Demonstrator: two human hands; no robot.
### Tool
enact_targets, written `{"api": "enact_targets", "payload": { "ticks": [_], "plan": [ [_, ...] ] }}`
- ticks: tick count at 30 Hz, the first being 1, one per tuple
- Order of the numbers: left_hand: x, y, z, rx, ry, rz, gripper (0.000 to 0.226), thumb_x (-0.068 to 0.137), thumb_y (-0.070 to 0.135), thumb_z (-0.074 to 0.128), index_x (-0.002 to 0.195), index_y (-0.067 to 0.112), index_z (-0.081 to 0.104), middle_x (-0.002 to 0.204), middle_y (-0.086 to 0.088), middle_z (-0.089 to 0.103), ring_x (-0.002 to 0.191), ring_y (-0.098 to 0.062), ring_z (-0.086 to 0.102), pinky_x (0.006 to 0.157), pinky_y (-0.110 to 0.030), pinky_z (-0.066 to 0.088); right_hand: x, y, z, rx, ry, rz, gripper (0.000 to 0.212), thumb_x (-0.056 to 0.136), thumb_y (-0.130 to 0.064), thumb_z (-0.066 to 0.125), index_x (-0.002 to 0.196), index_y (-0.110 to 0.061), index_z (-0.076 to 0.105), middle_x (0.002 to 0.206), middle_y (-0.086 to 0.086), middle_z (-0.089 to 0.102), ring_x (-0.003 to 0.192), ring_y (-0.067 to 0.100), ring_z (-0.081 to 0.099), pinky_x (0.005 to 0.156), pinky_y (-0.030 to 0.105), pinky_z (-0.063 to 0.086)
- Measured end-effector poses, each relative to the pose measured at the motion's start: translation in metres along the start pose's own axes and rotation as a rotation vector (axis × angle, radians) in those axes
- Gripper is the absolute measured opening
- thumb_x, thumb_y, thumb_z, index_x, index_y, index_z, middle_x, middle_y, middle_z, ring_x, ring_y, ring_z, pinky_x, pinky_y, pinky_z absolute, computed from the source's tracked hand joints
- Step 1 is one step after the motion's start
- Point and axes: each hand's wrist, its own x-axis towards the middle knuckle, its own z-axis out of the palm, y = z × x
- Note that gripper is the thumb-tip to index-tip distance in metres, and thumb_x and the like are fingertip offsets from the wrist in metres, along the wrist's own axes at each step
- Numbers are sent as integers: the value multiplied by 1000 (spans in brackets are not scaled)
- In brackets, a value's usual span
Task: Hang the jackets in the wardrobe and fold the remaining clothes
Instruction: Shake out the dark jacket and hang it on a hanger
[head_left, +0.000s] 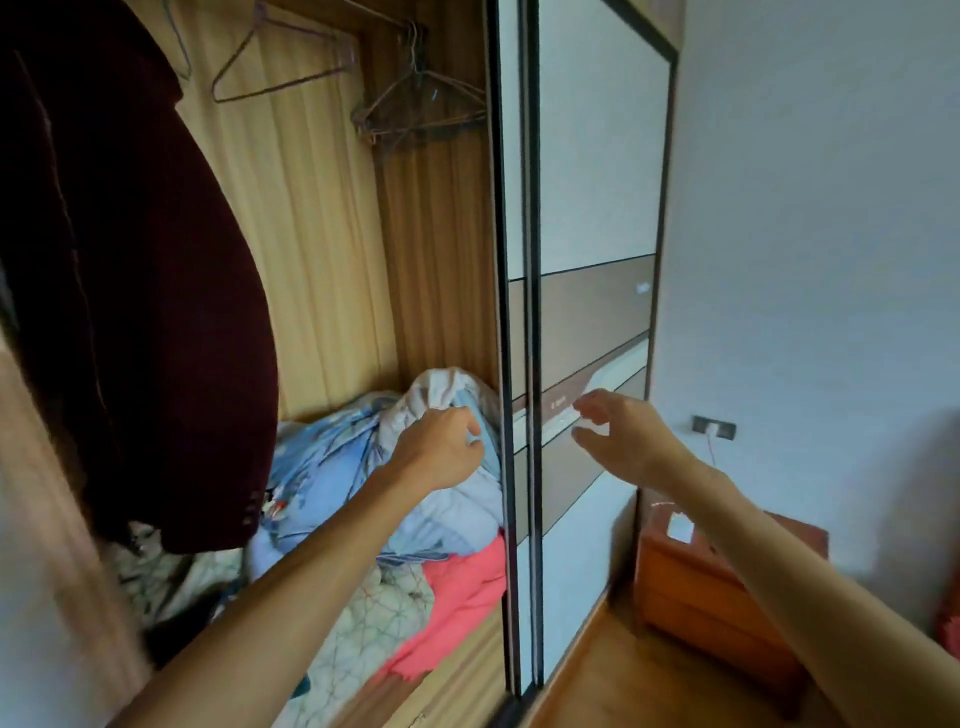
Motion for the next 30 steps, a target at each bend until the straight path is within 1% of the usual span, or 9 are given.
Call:
{"api": "enact_targets", "payload": {
  "ticks": [6, 10, 15, 18, 20, 22, 24, 26, 30],
  "plan": [
    [-25, 56, 32, -102, -137, 202, 25, 90, 28, 57, 112, 21, 68, 110, -5, 72, 103, -27, 65, 86, -33, 53, -86, 31, -30, -103, 50, 236, 40, 96, -21, 60, 135, -12, 56, 130, 5, 62, 118, 21, 58, 98, 28, 44],
    [-52, 114, 60, -169, -226, 349, 24, 91, 32, 59, 112, 22, 66, 113, -3, 72, 100, -25, 66, 88, -36, 55, -154, 57, -60, -143, 89, 400, 39, 95, -19, 60, 133, -13, 58, 130, 4, 63, 116, 21, 59, 92, 26, 46],
    [-102, 205, 99, -200, -292, 553, 24, 97, 31, 59, 117, 20, 66, 125, -2, 68, 106, -21, 65, 84, -34, 54, -258, 89, -108, -186, 128, 606, 34, 95, -19, 60, 128, -10, 60, 123, 8, 66, 110, 25, 63, 90, 31, 52],
    [-141, 260, 120, -199, -384, 679, 21, 98, 26, 56, 110, 18, 70, 122, -2, 67, 104, -19, 63, 80, -29, 48, -329, 107, -137, -205, 149, 736, 29, 94, -22, 60, 121, -11, 65, 117, 6, 69, 108, 23, 65, 88, 27, 50],
    [-169, 295, 136, -179, -454, 758, 20, 95, 30, 57, 105, 21, 72, 117, -1, 69, 110, -22, 62, 88, -33, 48, -379, 118, -153, -206, 165, 816, 29, 94, -24, 60, 120, -12, 66, 115, 6, 71, 105, 22, 66, 86, 25, 49],
    [-203, 330, 147, -159, -520, 836, 18, 93, 32, 59, 103, 24, 72, 109, 1, 71, 104, -19, 63, 86, -32, 48, -430, 128, -168, -203, 187, 899, 29, 94, -25, 60, 119, -12, 66, 111, 7, 72, 100, 22, 68, 86, 27, 52],
    [-238, 365, 159, -141, -595, 900, 18, 93, 32, 61, 105, 23, 71, 108, 1, 70, 98, -17, 63, 83, -30, 49, -483, 136, -179, -214, 223, 975, 28, 93, -24, 61, 117, -12, 68, 109, 7, 72, 100, 22, 68, 86, 26, 50],
    [-275, 397, 172, -106, -671, 959, 19, 92, 34, 61, 106, 24, 71, 111, -1, 70, 102, -21, 65, 90, -36, 52, -535, 139, -190, -246, 247, 1037, 25, 92, -22, 61, 113, -11, 70, 109, 6, 72, 102, 22, 66, 83, 22, 45],
    [-348, 457, 198, -39, -764, 1105, 22, 91, 37, 63, 107, 25, 71, 111, -2, 72, 101, -21, 66, 90, -34, 53, -638, 142, -209, -281, 251, 1178, 21, 90, -22, 62, 107, -12, 70, 105, 6, 71, 100, 24, 65, 83, 29, 47]
  ]
}}
